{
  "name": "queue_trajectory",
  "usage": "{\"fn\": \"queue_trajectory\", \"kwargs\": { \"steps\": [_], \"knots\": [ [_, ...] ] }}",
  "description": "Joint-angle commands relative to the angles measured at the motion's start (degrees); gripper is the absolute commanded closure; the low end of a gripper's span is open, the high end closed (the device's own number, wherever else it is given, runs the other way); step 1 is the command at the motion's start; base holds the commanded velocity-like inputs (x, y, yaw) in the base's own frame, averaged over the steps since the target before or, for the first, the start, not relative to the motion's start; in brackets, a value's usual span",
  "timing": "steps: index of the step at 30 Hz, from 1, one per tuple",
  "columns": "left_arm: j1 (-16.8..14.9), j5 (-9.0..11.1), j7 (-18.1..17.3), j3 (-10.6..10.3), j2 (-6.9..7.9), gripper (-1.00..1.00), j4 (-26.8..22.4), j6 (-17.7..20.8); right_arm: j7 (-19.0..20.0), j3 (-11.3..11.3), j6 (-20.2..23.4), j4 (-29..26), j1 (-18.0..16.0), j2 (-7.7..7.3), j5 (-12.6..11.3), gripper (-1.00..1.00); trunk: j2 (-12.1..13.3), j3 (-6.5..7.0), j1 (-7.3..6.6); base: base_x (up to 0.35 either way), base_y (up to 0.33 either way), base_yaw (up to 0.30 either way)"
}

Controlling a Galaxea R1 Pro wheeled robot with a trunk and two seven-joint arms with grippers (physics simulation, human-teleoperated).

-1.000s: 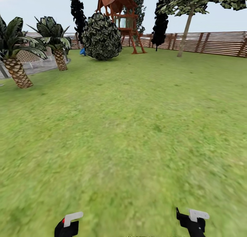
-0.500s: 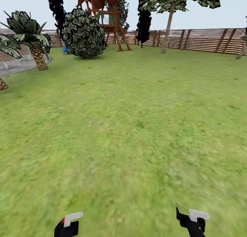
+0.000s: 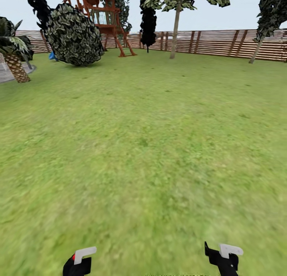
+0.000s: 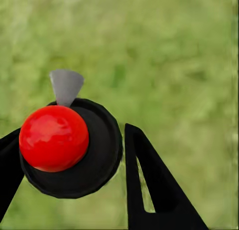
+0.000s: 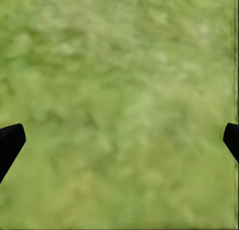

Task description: In the garden, pick up the pesticide atomizer on the floor and spray pesticide onto both trees until each tree trunk is fully covered.

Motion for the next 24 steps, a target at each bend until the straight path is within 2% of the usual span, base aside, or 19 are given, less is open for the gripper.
{"fn": "queue_trajectory", "kwargs": {
  "steps": [1,24],
  "knots": [
    [-0.03,-0.61,0.11,0.38,-0.06,1.0,0.01,-0.16,-0.03,-0.29,-0.24,0.1,-0.07,0.03,0.6,-1.0,-0.02,-0.08,-0.01,0.0,-0.277,-0.257],
    [-0.03,-0.61,0.11,0.38,-0.06,1.0,0.01,-0.16,-0.03,-0.29,-0.24,0.1,-0.07,0.01,0.6,-1.0,-0.02,-0.13,-0.01,0.006,-0.277,-0.298]
  ]
}}
